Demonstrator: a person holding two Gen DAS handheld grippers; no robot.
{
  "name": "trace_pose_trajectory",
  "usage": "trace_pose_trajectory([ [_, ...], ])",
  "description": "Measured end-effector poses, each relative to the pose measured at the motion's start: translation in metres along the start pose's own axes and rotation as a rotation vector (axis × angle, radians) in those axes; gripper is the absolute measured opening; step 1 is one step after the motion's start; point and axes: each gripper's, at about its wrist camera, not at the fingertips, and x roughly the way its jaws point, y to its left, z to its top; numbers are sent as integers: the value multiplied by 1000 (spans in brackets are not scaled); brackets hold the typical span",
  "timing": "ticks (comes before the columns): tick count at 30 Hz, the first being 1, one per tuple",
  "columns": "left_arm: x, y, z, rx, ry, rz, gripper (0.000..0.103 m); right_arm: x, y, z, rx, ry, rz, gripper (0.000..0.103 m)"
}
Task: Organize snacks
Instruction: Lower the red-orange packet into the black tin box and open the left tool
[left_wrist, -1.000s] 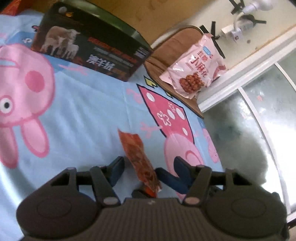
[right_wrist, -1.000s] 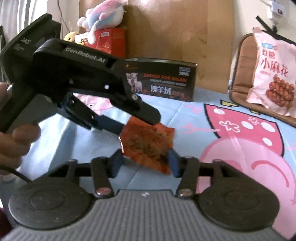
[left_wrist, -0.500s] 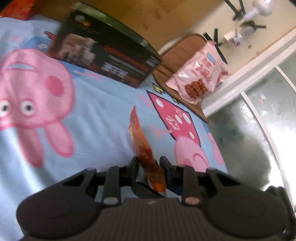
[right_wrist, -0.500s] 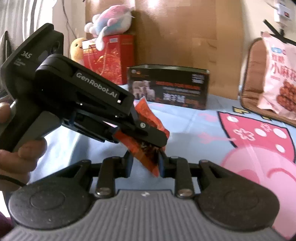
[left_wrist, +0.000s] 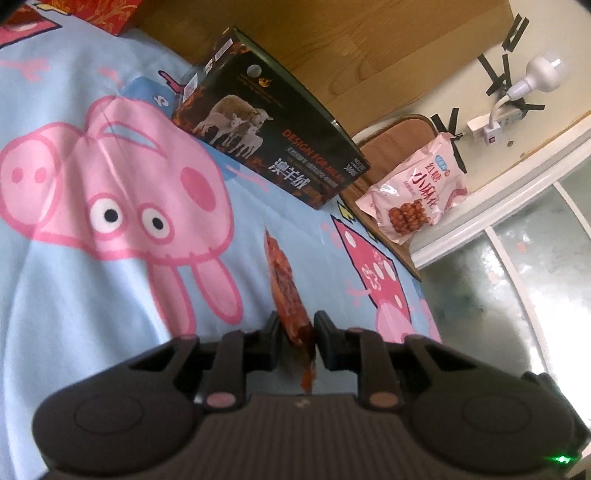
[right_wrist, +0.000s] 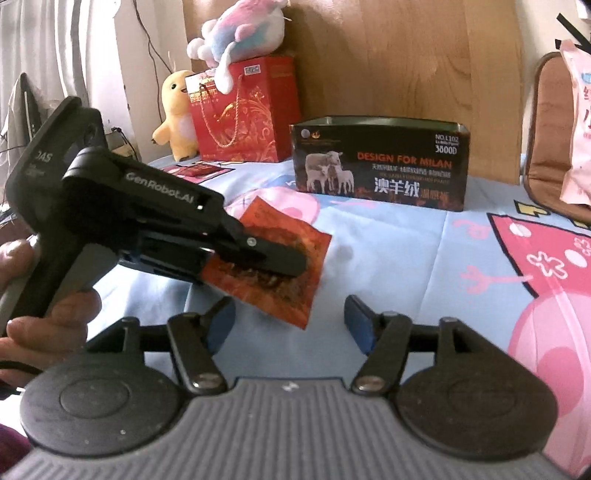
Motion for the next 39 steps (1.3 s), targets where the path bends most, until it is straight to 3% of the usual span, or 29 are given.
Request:
trace_pose_trajectory([
  [9, -7, -9, 0, 10, -1, -90, 16, 9, 3, 6, -24, 13, 29, 67],
  [13, -11, -13, 4, 8, -14, -99, 17, 8, 3, 7, -26, -17, 29, 48],
  [16, -11, -21, 19, 23, -12, -104, 17, 5, 1, 11, -29, -63, 14, 42],
  [21, 1, -56, 67, 139, -34, -82, 19, 5, -14, 42, -35, -168, -56, 41],
  [27, 35, -94, 135, 283, -108, 22, 24, 34, -61, 108, -18, -235, -116, 41],
  [29, 54, -96, 152, 348, -146, 130, 32, 54, -72, 127, -40, -235, -149, 42],
  [30, 63, -94, 158, 368, -165, 195, 43, 65, -76, 135, -54, -220, -166, 44],
  [32, 79, -88, 166, 384, -174, 293, 47, 85, -84, 143, -64, -192, -207, 46],
  [35, 84, -76, 166, 359, -160, 302, 47, 88, -93, 136, -4, -187, -186, 47],
  [39, 68, -73, 154, 350, -201, 310, 47, 60, -92, 110, 54, -262, -178, 51],
])
